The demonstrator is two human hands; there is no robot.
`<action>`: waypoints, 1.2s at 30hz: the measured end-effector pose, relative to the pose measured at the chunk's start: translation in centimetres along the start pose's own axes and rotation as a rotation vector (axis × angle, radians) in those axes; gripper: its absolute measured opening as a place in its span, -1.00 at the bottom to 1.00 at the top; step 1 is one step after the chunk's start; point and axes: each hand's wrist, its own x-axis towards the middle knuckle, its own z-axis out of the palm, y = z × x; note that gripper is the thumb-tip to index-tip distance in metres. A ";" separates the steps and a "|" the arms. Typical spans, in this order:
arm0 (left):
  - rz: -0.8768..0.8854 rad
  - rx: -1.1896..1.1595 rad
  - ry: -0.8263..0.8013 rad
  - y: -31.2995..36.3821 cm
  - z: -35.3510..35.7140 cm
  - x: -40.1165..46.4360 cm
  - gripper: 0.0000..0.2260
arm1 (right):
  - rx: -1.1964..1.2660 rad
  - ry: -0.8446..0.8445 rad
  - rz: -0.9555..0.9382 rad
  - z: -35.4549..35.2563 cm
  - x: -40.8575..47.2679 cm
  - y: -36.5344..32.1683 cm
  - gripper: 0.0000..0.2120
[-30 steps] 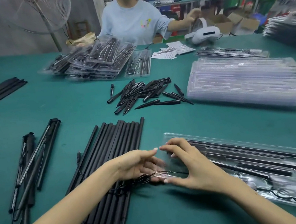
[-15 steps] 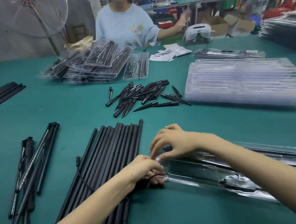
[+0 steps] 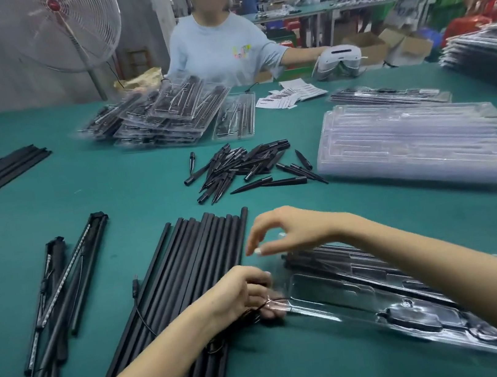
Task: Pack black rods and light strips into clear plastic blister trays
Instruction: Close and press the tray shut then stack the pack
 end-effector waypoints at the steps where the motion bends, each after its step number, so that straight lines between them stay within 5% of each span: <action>1: -0.023 -0.046 -0.008 0.0 -0.2 0.0 -0.89 | 0.256 0.129 -0.027 0.3 -1.1 -0.2 -0.90; 4: -0.010 -0.003 -0.041 0.1 -0.5 0.0 -0.79 | 0.792 0.316 -0.115 1.5 -3.9 -1.5 -0.90; 9: -0.003 0.134 -0.120 0.6 -0.3 -0.7 -0.78 | 1.108 0.331 -0.191 3.0 -6.0 -3.2 -0.87; 23: 0.011 0.100 -0.097 0.3 -0.3 -0.6 -0.80 | 1.281 0.449 -0.189 4.6 -6.0 -2.7 -0.87; 27: 0.033 0.108 -0.122 0.1 -0.5 -0.5 -0.85 | 0.977 0.487 -0.077 5.0 -6.3 -2.2 -0.94; 32: 0.065 0.110 -0.159 -0.2 -1.1 -0.3 -0.85 | -0.171 0.292 0.063 6.5 -7.9 -1.5 -0.57; 36: 0.059 0.129 -0.223 0.0 -1.5 -0.2 -0.82 | -0.576 0.502 -0.035 8.9 -8.2 -2.0 -0.72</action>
